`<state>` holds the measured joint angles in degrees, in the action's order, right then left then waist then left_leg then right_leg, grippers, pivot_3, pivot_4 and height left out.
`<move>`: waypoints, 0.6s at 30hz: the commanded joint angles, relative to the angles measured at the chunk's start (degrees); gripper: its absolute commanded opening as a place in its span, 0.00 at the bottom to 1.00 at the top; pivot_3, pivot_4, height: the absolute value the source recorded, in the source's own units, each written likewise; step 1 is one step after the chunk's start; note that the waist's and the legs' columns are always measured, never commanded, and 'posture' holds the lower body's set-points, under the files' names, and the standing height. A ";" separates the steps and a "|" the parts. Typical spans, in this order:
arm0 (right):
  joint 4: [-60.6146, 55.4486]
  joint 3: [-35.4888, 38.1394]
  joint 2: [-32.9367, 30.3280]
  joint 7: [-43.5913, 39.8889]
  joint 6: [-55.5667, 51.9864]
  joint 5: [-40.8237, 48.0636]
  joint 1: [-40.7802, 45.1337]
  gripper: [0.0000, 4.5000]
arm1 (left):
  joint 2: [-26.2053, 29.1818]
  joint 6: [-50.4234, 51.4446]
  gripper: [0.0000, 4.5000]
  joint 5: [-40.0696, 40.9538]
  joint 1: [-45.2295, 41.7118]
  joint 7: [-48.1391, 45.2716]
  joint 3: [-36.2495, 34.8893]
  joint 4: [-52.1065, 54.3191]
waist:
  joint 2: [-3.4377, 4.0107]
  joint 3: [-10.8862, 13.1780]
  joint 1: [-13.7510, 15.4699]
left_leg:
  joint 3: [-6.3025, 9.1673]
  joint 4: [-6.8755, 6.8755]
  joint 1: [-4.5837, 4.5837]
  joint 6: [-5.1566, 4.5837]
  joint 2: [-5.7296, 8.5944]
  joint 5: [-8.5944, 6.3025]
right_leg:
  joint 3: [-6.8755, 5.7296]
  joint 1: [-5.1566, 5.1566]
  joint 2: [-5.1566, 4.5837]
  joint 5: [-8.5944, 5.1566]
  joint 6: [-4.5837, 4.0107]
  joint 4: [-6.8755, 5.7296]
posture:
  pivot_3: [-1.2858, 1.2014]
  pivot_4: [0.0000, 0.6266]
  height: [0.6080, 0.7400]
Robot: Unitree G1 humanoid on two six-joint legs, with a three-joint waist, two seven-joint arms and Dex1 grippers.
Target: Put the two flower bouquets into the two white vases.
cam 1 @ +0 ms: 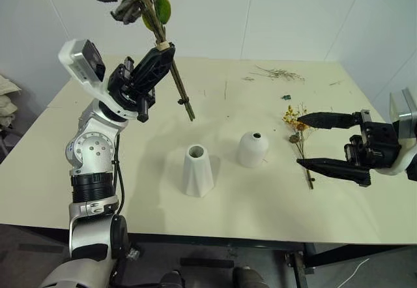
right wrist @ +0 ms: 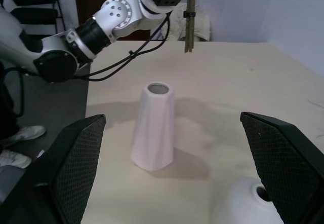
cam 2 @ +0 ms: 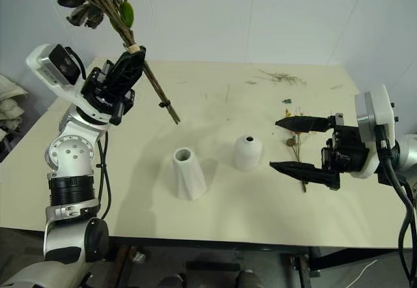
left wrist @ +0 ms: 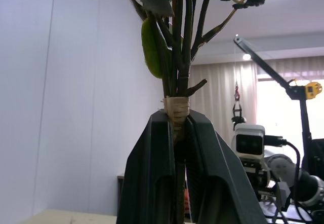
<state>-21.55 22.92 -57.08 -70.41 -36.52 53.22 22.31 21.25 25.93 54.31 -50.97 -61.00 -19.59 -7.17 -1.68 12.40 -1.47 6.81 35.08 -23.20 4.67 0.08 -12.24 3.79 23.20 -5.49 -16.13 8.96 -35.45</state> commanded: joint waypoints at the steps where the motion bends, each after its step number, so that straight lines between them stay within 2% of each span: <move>1: -0.19 -0.33 -2.30 -3.06 0.22 -0.03 -0.64 1.00 | 2.21 4.02 0.01 4.14 -0.86 -2.18 -0.39 2.40 | 0.00 0.00 -0.02 | 0.00 0.00 0.00 -0.01 0.00 -0.01 | 0.00 0.00 0.00 0.00 0.00 0.01 | 0.52 0.24 1.00; 11: 1.87 -1.72 -1.18 -5.54 1.92 -1.31 -3.88 1.00 | 2.96 9.33 0.01 7.17 1.73 -4.09 0.53 4.45 | 0.00 0.00 -0.07 | 0.00 -0.03 0.00 -0.03 0.00 -0.02 | 0.00 0.00 0.00 -0.01 -0.01 0.02 | 0.52 0.24 1.00; 18: 3.78 -1.20 0.25 -4.66 3.21 -0.66 -1.16 1.00 | 1.70 8.07 0.01 5.12 4.19 -4.86 3.22 5.40 | 0.00 0.00 -0.04 | -0.01 -0.02 0.00 -0.03 0.00 -0.02 | 0.00 0.00 0.00 -0.01 -0.02 0.06 | 0.52 0.24 1.00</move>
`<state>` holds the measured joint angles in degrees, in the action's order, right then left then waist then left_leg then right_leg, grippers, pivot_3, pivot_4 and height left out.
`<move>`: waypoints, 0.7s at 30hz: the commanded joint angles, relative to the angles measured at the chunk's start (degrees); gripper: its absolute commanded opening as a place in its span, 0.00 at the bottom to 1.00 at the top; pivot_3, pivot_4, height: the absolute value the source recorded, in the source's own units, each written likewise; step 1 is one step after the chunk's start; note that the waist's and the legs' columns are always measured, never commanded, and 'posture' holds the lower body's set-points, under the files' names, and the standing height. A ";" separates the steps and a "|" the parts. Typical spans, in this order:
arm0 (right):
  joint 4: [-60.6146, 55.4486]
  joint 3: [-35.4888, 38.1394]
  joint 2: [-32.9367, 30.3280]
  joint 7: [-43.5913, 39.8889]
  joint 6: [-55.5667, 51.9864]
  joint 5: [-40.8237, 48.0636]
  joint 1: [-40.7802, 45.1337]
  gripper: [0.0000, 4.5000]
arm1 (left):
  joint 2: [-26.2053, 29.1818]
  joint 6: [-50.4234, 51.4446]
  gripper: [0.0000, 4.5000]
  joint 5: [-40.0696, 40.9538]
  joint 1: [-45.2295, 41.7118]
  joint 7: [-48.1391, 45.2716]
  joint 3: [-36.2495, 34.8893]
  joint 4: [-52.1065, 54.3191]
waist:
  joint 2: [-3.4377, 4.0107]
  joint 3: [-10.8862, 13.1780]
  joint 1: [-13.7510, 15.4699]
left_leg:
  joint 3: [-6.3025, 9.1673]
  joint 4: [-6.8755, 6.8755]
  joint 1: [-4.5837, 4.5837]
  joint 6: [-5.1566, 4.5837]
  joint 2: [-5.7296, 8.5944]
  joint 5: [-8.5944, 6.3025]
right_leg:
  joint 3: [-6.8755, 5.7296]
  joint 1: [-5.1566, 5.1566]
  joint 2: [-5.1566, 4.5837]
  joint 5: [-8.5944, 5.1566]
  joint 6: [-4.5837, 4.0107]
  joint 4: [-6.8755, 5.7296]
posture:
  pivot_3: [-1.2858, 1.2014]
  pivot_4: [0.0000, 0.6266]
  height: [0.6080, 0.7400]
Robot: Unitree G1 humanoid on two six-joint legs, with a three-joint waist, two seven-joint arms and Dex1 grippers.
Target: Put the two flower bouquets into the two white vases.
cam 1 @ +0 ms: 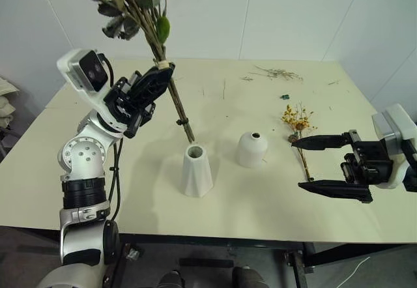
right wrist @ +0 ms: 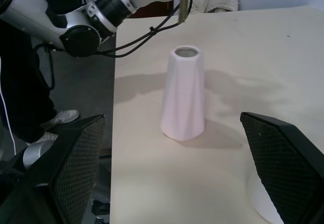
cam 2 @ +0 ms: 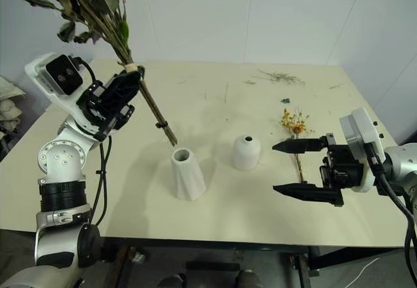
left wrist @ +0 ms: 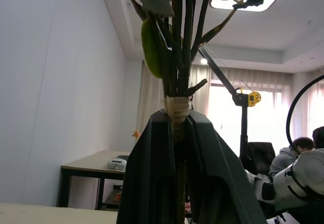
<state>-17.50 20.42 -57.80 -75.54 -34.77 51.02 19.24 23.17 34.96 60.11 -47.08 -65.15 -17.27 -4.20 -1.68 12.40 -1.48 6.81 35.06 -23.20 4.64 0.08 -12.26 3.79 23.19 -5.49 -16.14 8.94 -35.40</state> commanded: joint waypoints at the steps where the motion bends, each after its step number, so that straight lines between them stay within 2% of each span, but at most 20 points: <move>1: -0.34 1.55 1.36 0.83 1.33 1.91 2.33 1.00 | -0.10 -1.08 0.01 -1.16 0.61 -1.04 1.42 2.48 | 0.00 0.00 -0.08 | 0.00 -0.01 0.00 0.00 0.00 0.00 | 0.00 0.00 0.00 0.00 0.00 0.00 | 0.52 0.24 1.00; 15: -2.76 3.95 3.20 5.92 0.68 5.98 2.29 1.00 | 0.81 -4.86 0.01 -5.36 0.76 -3.94 2.33 -0.97 | 0.00 0.00 -0.03 | 0.00 -0.04 -0.01 0.00 0.00 -0.01 | 0.00 0.00 0.00 -0.02 -0.03 0.06 | 0.52 0.24 1.00; 21: -2.79 3.68 3.34 6.87 0.95 5.86 2.15 1.00 | -0.71 -6.55 0.01 -6.63 0.54 -5.04 3.01 -3.04 | 0.00 0.00 0.01 | 0.00 -0.05 -0.03 -0.02 0.00 -0.02 | 0.00 0.00 0.00 -0.04 -0.06 0.11 | 0.52 0.24 1.00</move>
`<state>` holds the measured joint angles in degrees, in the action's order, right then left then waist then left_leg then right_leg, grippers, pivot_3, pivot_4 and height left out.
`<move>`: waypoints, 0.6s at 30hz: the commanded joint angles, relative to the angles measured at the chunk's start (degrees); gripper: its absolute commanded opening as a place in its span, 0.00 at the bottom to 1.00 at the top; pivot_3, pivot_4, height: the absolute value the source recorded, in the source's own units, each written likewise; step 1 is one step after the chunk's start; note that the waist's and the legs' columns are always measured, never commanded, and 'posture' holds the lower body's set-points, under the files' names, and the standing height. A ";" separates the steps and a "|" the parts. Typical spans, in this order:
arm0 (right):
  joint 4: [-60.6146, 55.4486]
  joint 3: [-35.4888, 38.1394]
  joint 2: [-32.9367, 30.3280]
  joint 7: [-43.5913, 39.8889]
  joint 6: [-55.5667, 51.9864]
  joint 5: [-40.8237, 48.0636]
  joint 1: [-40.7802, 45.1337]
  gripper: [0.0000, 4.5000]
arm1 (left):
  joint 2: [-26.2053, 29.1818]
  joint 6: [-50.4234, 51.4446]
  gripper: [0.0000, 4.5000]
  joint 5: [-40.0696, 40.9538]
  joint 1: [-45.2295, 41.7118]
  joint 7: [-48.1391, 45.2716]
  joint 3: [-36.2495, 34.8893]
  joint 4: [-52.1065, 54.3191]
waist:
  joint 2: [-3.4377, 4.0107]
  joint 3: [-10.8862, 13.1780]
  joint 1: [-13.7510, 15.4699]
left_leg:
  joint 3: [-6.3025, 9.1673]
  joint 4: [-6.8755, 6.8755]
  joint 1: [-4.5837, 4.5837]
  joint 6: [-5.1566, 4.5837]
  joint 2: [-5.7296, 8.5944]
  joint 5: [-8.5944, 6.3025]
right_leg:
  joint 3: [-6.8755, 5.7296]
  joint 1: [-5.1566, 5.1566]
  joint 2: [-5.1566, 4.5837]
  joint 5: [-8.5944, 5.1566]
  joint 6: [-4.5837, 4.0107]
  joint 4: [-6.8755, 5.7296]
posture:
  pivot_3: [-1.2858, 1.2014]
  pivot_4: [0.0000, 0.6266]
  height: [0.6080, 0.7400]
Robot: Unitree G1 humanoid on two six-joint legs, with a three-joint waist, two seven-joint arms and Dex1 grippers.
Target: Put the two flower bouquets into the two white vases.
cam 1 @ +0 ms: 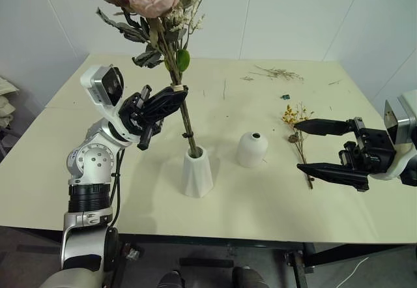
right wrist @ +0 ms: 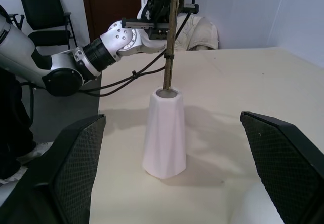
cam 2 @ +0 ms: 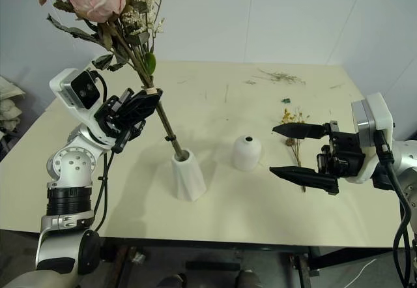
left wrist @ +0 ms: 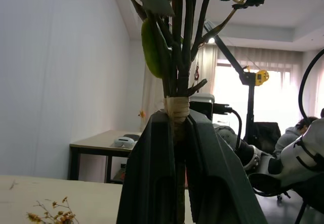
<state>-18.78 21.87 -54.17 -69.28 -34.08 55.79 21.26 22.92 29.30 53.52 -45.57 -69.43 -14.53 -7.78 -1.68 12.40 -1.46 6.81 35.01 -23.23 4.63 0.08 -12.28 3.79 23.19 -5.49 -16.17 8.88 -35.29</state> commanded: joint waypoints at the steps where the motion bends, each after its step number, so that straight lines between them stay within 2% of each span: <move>1: -1.51 2.16 -0.27 0.70 0.32 0.98 0.10 1.00 | -0.72 -0.82 0.01 -0.27 -0.73 -1.04 0.63 0.36 | 0.00 0.00 0.00 | 0.00 0.00 -0.01 0.00 0.00 0.00 | 0.00 0.00 0.00 0.00 0.01 0.02 | 0.52 0.24 1.00; 18: -1.47 1.49 0.09 2.26 1.00 0.19 -0.65 1.00 | -1.01 -3.79 0.01 -5.70 1.97 -4.32 2.65 -2.90 | 0.00 0.00 0.00 | -0.01 -0.04 -0.03 -0.03 0.00 -0.02 | 0.00 0.00 0.00 0.01 0.02 0.15 | 0.52 0.24 1.00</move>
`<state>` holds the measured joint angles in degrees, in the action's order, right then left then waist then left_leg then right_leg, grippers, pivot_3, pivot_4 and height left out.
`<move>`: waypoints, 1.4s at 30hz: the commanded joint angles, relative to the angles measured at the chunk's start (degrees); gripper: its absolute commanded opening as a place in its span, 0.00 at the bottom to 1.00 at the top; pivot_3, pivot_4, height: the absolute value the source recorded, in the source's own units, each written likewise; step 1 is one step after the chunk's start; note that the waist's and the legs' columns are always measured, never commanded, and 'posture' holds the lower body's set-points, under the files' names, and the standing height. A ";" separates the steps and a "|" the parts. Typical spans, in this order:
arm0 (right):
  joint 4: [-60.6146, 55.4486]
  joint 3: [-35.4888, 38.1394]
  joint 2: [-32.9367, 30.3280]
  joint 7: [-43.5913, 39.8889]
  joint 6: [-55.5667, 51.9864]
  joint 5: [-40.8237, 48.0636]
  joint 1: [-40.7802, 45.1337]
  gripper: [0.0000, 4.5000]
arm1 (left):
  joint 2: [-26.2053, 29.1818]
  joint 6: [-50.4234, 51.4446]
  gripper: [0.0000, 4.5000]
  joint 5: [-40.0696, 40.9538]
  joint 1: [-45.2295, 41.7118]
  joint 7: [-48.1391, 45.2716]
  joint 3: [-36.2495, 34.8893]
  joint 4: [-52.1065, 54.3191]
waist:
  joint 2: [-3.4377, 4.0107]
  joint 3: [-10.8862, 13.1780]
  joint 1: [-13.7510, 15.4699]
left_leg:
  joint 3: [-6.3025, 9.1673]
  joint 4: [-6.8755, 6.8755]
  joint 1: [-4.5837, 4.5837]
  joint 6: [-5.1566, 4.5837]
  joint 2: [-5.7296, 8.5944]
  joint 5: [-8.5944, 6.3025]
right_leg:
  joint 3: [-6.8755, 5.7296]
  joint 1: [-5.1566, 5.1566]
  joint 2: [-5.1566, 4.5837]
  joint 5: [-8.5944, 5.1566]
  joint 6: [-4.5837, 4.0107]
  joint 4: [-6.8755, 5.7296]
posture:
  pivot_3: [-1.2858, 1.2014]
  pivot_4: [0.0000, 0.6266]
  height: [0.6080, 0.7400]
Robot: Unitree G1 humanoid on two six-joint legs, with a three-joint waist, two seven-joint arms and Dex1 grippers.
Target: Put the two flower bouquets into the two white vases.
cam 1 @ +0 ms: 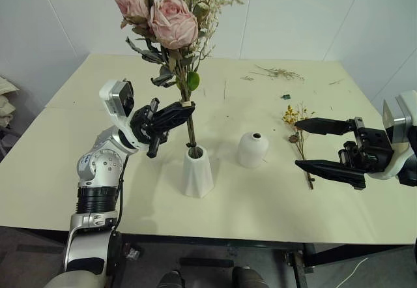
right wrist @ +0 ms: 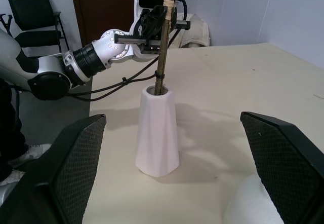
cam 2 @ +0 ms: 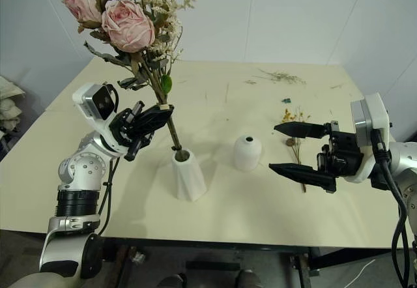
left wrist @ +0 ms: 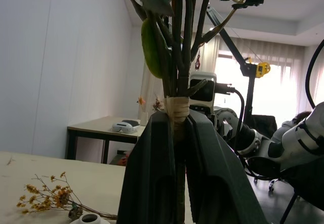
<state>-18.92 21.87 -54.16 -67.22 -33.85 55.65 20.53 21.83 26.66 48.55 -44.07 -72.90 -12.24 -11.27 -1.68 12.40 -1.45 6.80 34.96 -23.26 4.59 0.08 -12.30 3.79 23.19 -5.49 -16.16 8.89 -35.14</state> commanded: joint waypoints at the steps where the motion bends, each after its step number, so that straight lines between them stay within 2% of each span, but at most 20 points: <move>1: -1.24 1.35 0.12 0.18 0.84 0.20 0.10 1.00 | -0.08 -1.06 0.01 -0.74 0.67 -1.01 0.51 0.59 | 0.00 0.00 -0.02 | 0.00 0.00 0.00 0.00 0.00 0.00 | 0.00 0.00 0.00 0.00 0.00 0.01 | 0.52 0.24 1.00; 15: -1.02 0.69 0.65 0.74 0.99 -0.46 0.57 1.00 | -2.07 -0.96 0.01 -1.70 1.23 -1.82 2.47 0.09 | 0.00 0.00 -0.02 | -0.01 -0.04 -0.01 -0.02 0.00 -0.02 | 0.00 0.00 0.00 0.01 0.02 0.07 | 0.52 0.24 1.00; 26: -1.06 1.02 0.92 0.98 1.32 -0.87 -0.78 1.00 | 0.15 -0.65 0.01 -3.68 3.20 -2.18 2.98 -0.10 | 0.00 0.00 0.01 | -0.01 -0.06 -0.02 -0.03 0.00 -0.03 | 0.00 0.00 0.00 0.01 0.02 0.11 | 0.52 0.24 1.00; 28: -0.64 0.70 1.05 0.82 1.47 -1.24 -0.51 1.00 | 0.55 -0.57 0.16 -4.51 3.33 -2.67 3.59 -0.56 | 0.00 0.00 0.02 | -0.01 -0.06 -0.01 -0.03 0.00 -0.03 | 0.00 0.00 0.00 0.00 0.01 0.11 | 0.52 0.24 1.00; 31: -0.07 0.28 1.11 0.54 1.64 -1.76 -0.14 1.00 | 1.08 -1.17 0.32 -5.32 3.40 -3.50 4.01 -0.44 | 0.00 0.00 -0.04 | -0.01 -0.06 -0.02 -0.03 0.00 -0.03 | 0.00 0.00 0.00 0.00 -0.01 0.12 | 0.52 0.24 1.00; 40: 0.77 0.07 0.95 0.27 2.31 -2.90 -0.10 1.00 | 5.46 -3.62 0.94 -8.71 3.46 -7.25 4.67 -0.36 | 0.00 0.00 -0.06 | -0.02 -0.16 -0.01 -0.03 -0.01 -0.03 | 0.00 0.00 0.00 -0.02 -0.04 0.17 | 0.52 0.24 1.00; 41: 0.86 0.10 0.93 0.26 2.40 -3.01 -0.13 1.00 | 5.75 -3.83 1.00 -8.92 3.32 -7.27 4.59 -0.59 | 0.00 0.00 -0.03 | -0.01 -0.17 -0.01 -0.03 -0.01 -0.03 | 0.00 0.00 0.00 -0.02 -0.05 0.18 | 0.52 0.24 1.00; 42: 0.92 0.12 0.92 0.25 2.46 -3.09 -0.16 1.00 | 5.98 -4.01 1.00 -9.08 3.21 -7.31 4.56 -0.76 | 0.00 0.00 -0.01 | -0.01 -0.17 -0.01 -0.03 -0.01 -0.03 | 0.00 0.00 0.00 -0.02 -0.04 0.18 | 0.52 0.24 1.00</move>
<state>-17.66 20.87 -53.31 -66.79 -32.48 52.67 19.76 27.22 23.60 39.75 -40.43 -79.70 -7.29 -12.24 -1.67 12.40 -1.46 6.78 34.79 -23.27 4.57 0.07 -12.33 3.79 23.19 -5.50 -16.19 8.84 -34.96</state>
